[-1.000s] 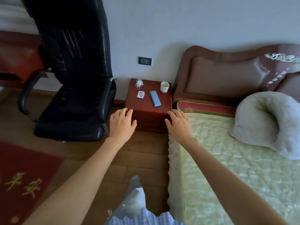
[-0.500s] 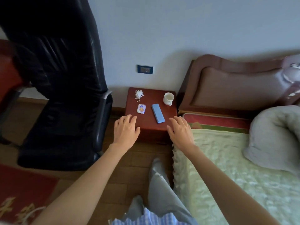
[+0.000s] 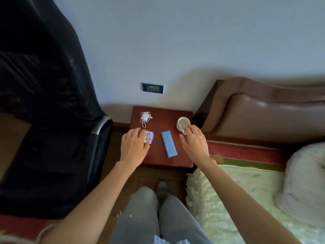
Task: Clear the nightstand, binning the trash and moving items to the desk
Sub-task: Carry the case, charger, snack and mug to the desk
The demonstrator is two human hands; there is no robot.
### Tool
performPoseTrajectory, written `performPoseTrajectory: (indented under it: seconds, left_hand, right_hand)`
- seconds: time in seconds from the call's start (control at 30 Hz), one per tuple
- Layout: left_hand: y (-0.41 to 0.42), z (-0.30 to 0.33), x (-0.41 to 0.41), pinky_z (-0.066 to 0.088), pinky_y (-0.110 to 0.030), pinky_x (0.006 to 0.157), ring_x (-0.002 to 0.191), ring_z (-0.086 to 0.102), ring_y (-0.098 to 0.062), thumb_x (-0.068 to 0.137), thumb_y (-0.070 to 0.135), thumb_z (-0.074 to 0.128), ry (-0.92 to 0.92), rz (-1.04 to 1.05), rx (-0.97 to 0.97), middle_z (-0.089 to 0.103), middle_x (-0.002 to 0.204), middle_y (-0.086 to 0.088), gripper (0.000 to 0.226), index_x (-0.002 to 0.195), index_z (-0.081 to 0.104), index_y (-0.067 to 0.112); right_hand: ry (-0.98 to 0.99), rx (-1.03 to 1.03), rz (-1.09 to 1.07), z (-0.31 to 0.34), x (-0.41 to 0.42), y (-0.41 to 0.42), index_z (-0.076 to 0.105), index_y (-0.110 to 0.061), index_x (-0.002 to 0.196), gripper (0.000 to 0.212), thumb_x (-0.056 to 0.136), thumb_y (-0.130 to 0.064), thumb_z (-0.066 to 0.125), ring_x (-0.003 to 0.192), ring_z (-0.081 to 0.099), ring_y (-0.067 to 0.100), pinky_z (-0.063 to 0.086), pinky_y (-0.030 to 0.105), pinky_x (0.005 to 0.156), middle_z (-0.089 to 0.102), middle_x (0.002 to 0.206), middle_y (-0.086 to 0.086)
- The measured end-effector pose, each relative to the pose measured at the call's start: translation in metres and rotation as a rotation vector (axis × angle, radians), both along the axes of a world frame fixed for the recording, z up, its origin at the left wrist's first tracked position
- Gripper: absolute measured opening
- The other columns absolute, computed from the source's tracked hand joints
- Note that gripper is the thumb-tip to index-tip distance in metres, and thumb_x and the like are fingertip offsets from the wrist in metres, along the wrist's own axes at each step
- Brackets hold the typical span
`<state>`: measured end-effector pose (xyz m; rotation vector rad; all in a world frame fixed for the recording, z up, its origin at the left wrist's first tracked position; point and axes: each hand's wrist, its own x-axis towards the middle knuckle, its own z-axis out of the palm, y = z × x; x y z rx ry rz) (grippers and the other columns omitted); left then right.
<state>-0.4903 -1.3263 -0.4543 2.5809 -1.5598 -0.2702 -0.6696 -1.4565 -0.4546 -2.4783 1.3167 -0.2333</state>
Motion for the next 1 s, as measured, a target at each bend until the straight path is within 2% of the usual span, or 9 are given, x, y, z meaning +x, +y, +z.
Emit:
performPoseTrajectory:
  seconds: [0.17, 0.27, 0.4, 0.53, 0.63, 0.77, 0.87, 1.0]
  left_hand:
    - [-0.031, -0.034, 0.014, 0.049, -0.043, 0.086, 0.106, 0.06, -0.031, 0.079, 0.025, 0.071, 0.053, -0.038, 0.022, 0.064, 0.116, -0.014, 0.044, 0.118, 0.06, 0.008]
    - [-0.052, -0.059, 0.023, 0.05, -0.041, 0.083, 0.102, 0.061, -0.03, 0.076, 0.024, 0.073, 0.087, -0.076, 0.034, 0.064, 0.113, -0.013, 0.043, 0.115, 0.062, 0.008]
    - [-0.077, -0.099, 0.036, 0.046, -0.04, 0.092, 0.114, 0.055, -0.027, 0.084, 0.029, 0.064, 0.109, -0.19, 0.078, 0.06, 0.123, -0.009, 0.045, 0.125, 0.057, 0.012]
    - [-0.106, -0.155, 0.04, 0.042, -0.042, 0.101, 0.122, 0.049, -0.027, 0.087, 0.034, 0.061, 0.13, -0.364, 0.117, 0.054, 0.131, -0.009, 0.05, 0.131, 0.052, 0.013]
    - [-0.129, -0.197, 0.038, 0.038, -0.043, 0.103, 0.124, 0.047, -0.029, 0.083, 0.033, 0.066, 0.175, -0.513, 0.142, 0.051, 0.133, -0.01, 0.058, 0.134, 0.049, 0.011]
    - [-0.155, -0.258, 0.033, 0.04, -0.049, 0.101, 0.124, 0.048, -0.036, 0.068, 0.026, 0.082, 0.3, -0.696, 0.151, 0.051, 0.134, -0.014, 0.072, 0.131, 0.052, 0.008]
    - [-0.172, -0.294, 0.029, 0.031, -0.048, 0.108, 0.134, 0.038, -0.032, 0.063, 0.032, 0.084, 0.301, -0.855, 0.194, 0.044, 0.142, -0.012, 0.084, 0.136, 0.047, 0.013]
    - [-0.188, -0.323, 0.027, 0.01, -0.048, 0.116, 0.141, 0.026, -0.029, 0.061, 0.038, 0.084, 0.176, -1.066, 0.255, 0.042, 0.146, -0.007, 0.09, 0.139, 0.044, 0.018]
  right_hand:
    - [0.016, 0.019, -0.013, -0.027, 0.02, -0.024, 0.061, -0.005, 0.12, 0.035, 0.087, -0.018, 0.058, 0.111, 0.057, 0.033, 0.05, 0.045, 0.092, 0.063, 0.117, 0.014]
    - [0.024, 0.036, -0.071, -0.052, 0.028, -0.033, 0.062, -0.004, 0.118, 0.035, 0.087, -0.018, 0.057, 0.113, 0.058, 0.035, 0.051, 0.047, 0.092, 0.063, 0.119, 0.017]
    - [0.0, 0.046, -0.163, -0.085, 0.028, -0.035, 0.063, -0.003, 0.115, 0.042, 0.087, -0.026, 0.043, 0.11, 0.06, 0.037, 0.052, 0.047, 0.089, 0.064, 0.117, 0.017]
    - [-0.008, 0.082, -0.289, -0.135, 0.015, -0.032, 0.063, -0.002, 0.118, 0.037, 0.087, -0.02, 0.051, 0.114, 0.058, 0.037, 0.05, 0.048, 0.094, 0.063, 0.12, 0.018]
    - [-0.012, 0.128, -0.353, -0.175, 0.0, -0.027, 0.061, -0.003, 0.12, 0.037, 0.088, -0.02, 0.052, 0.116, 0.056, 0.036, 0.049, 0.048, 0.095, 0.062, 0.121, 0.017]
    - [-0.018, 0.18, -0.43, -0.225, -0.017, -0.016, 0.06, -0.004, 0.12, 0.036, 0.088, -0.019, 0.053, 0.115, 0.056, 0.034, 0.047, 0.046, 0.097, 0.061, 0.121, 0.016]
    - [-0.021, 0.21, -0.458, -0.25, -0.024, -0.01, 0.059, -0.004, 0.121, 0.037, 0.089, -0.019, 0.052, 0.115, 0.055, 0.033, 0.046, 0.046, 0.098, 0.059, 0.122, 0.015]
    - [-0.011, 0.223, -0.477, -0.272, -0.025, -0.011, 0.058, -0.005, 0.123, 0.038, 0.09, -0.02, 0.049, 0.119, 0.052, 0.032, 0.043, 0.043, 0.101, 0.059, 0.124, 0.015]
